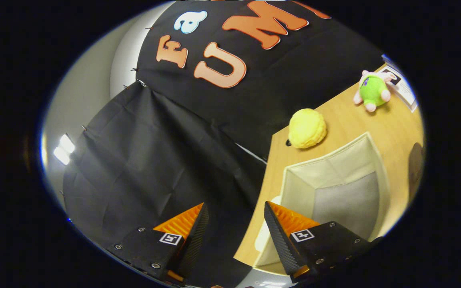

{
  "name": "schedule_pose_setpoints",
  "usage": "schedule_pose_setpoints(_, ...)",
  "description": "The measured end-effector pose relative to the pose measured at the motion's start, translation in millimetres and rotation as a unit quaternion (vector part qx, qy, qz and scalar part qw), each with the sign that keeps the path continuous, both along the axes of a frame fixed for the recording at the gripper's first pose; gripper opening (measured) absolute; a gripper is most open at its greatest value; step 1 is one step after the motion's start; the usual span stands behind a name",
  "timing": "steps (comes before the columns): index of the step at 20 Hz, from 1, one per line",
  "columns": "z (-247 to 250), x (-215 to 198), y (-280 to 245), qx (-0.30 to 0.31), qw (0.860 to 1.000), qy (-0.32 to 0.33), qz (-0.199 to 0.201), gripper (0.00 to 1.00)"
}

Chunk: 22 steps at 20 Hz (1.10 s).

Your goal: Open the storage box then place both shoes into the box .Put the left shoe in first, then the right shoe, with the right side of both shoes facing outward in a uniform manner.

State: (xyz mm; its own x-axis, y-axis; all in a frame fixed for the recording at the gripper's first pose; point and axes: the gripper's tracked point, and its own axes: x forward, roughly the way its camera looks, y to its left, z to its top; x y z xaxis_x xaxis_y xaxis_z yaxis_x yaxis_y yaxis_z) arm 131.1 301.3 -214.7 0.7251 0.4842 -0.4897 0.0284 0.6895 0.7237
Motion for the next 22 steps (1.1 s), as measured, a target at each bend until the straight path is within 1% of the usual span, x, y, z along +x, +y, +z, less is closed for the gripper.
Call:
schedule_pose_setpoints(2, -6.6, -13.3, -39.2, -0.047, 0.999, 0.004, -0.008, 0.88)
schedule_pose_setpoints(4, -15.9, -27.8, -84.4, -0.102, 0.995, 0.005, -0.021, 0.89)
schedule_pose_setpoints(7, -36.8, -54.8, -152.5, -0.196, 0.98, 0.02, -0.033, 0.9)
schedule_pose_setpoints(9, -50.5, -75.0, -195.4, -0.244, 0.968, 0.036, -0.038, 0.9)
schedule_pose_setpoints(12, -73.3, -97.4, -240.4, -0.264, 0.961, 0.074, -0.038, 0.9)
schedule_pose_setpoints(15, -93.2, -107.8, -273.3, -0.283, 0.953, 0.101, -0.036, 0.88)
schedule_pose_setpoints(19, -119.5, -125.5, -290.4, -0.299, 0.946, 0.123, -0.013, 0.83)
schedule_pose_setpoints(20, -125.1, -127.3, -290.4, -0.301, 0.946, 0.123, -0.005, 0.8)
schedule_pose_setpoints(21, -132.5, -129.5, -293.3, -0.306, 0.944, 0.126, 0.0, 0.79)
schedule_pose_setpoints(22, -137.5, -131.0, -297.1, -0.313, 0.941, 0.127, 0.002, 0.76)
